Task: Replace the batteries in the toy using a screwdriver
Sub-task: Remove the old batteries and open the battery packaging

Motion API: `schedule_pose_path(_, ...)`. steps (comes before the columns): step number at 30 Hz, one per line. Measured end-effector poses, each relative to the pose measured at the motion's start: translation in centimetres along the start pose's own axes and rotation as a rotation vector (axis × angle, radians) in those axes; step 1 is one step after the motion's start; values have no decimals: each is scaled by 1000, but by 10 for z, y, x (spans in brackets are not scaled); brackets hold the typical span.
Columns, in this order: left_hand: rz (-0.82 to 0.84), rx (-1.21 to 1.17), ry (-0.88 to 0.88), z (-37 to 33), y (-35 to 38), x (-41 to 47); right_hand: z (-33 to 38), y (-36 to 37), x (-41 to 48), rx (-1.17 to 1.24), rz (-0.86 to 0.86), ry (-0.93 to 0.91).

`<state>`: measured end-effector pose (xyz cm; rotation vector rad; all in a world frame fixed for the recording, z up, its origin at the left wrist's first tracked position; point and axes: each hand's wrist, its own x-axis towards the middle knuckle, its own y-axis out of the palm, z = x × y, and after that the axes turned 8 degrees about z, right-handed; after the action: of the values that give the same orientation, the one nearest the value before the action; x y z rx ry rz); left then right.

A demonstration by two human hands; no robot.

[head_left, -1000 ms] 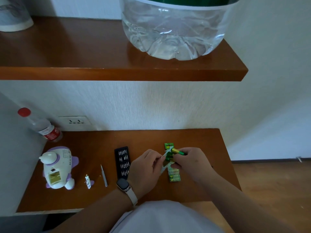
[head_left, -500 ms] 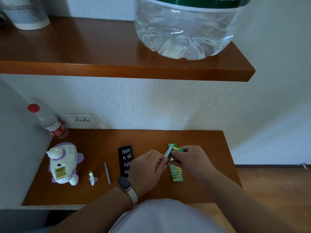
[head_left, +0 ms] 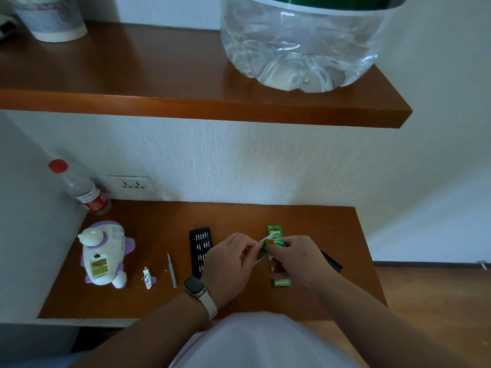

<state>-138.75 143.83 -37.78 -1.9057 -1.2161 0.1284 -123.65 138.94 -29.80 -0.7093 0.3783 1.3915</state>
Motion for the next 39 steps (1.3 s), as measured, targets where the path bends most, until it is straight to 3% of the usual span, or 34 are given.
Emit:
schedule_pose_path(3, 17, -8, -6, -2, -2, 2, 2, 0, -1, -120, -7, -33)
schedule_pose_path(8, 62, -52, -65, -2, -7, 6, 7, -10, 1, -523, 53, -109)
schedule_pose_path(15, 148, -299, -187, -10, -17, 16, 27, -34, -4, -993, 127, -273)
schedule_pose_path(29, 104, -488, -267, -35, -28, 23, 10, -41, -3, -470, 71, -456)
schedule_pose_path(34, 56, -490, -287, -43, -20, 24, 2, -42, -6, -441, 77, -506)
schedule_pose_path(39, 3, -419, -350, -47, -1, 26, -8, -21, 1, -347, -84, -503)
